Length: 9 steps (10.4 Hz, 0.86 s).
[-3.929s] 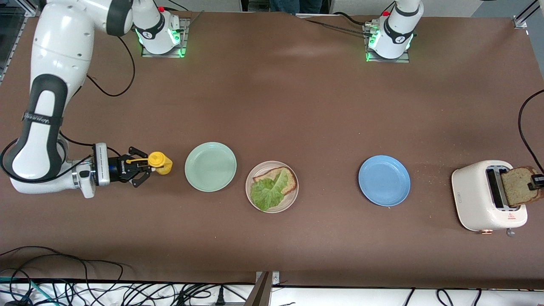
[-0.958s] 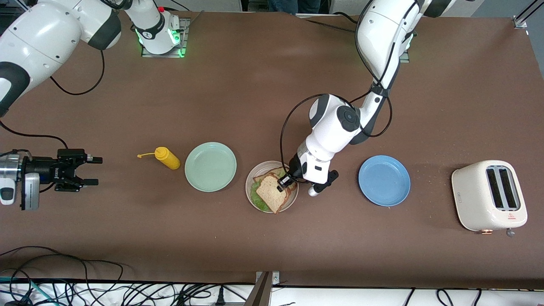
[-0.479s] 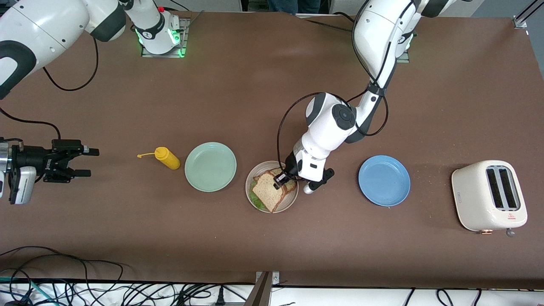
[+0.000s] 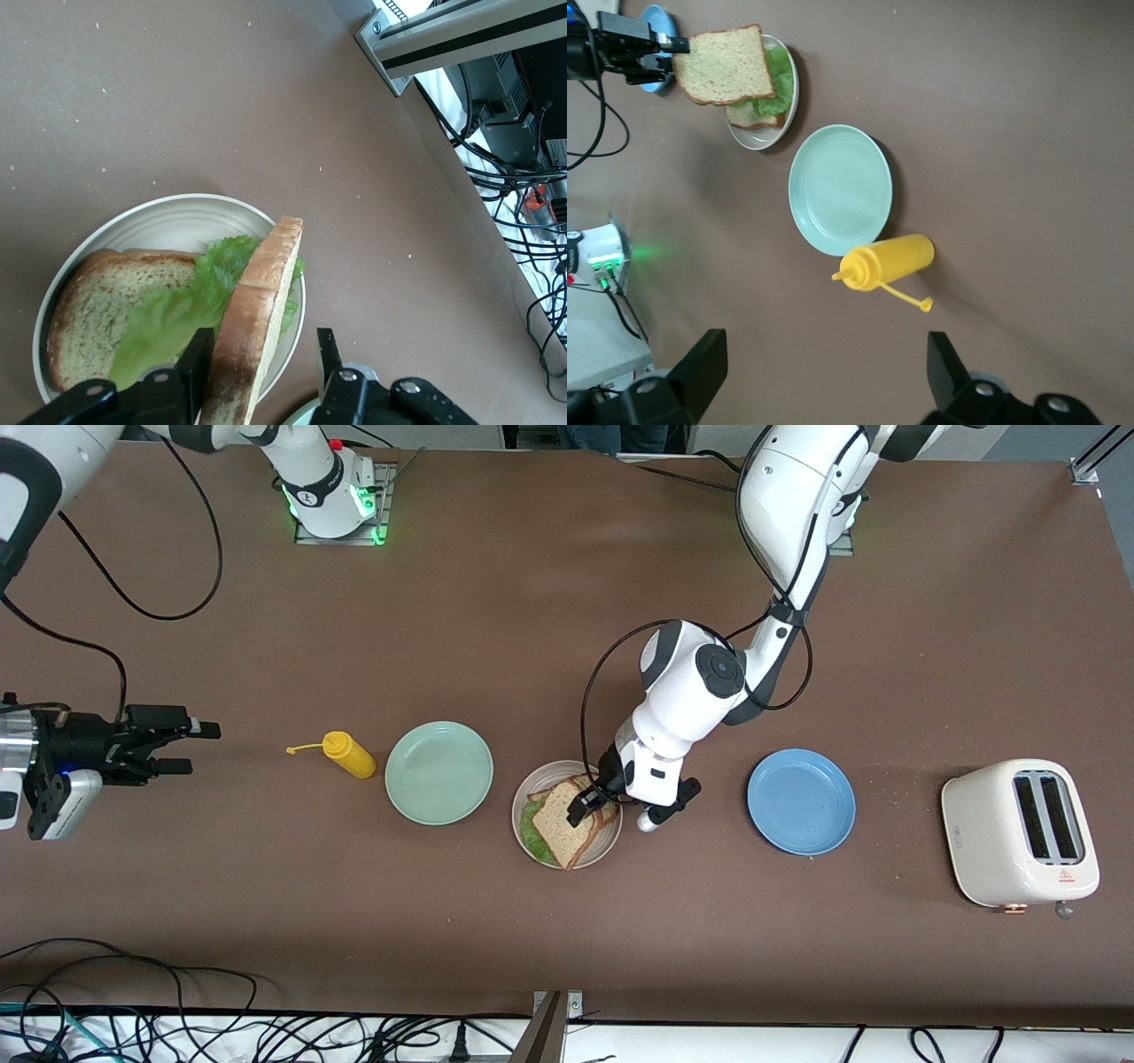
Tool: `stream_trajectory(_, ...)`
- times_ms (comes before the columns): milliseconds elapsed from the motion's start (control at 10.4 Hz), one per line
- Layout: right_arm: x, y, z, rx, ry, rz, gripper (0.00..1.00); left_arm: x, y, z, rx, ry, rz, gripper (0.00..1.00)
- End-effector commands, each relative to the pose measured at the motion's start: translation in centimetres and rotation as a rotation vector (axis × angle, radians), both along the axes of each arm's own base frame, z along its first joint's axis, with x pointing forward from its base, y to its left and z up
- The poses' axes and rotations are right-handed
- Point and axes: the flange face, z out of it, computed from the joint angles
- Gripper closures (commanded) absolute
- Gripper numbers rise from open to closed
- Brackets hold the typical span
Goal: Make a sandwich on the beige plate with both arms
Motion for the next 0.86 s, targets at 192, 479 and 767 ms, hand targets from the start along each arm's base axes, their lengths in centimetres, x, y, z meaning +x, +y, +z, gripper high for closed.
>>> stream_trajectory(192,-5.2,3.3,8.0,-0.338,0.03,-0.115,0.0,0.2,1.0,-2.0,0.002,0.03,0.02,0.09)
stream_trajectory(479,-10.5,3.7,9.0,-0.541,0.029,-0.311,0.0,0.0,1.4,-4.1,0.028,0.059,0.016,0.0)
stream_trajectory(767,-15.1,1.3,9.0,-0.527,-0.069,-0.444,0.0,-0.3,1.6,-5.8,0.049,0.096,0.004,0.0)
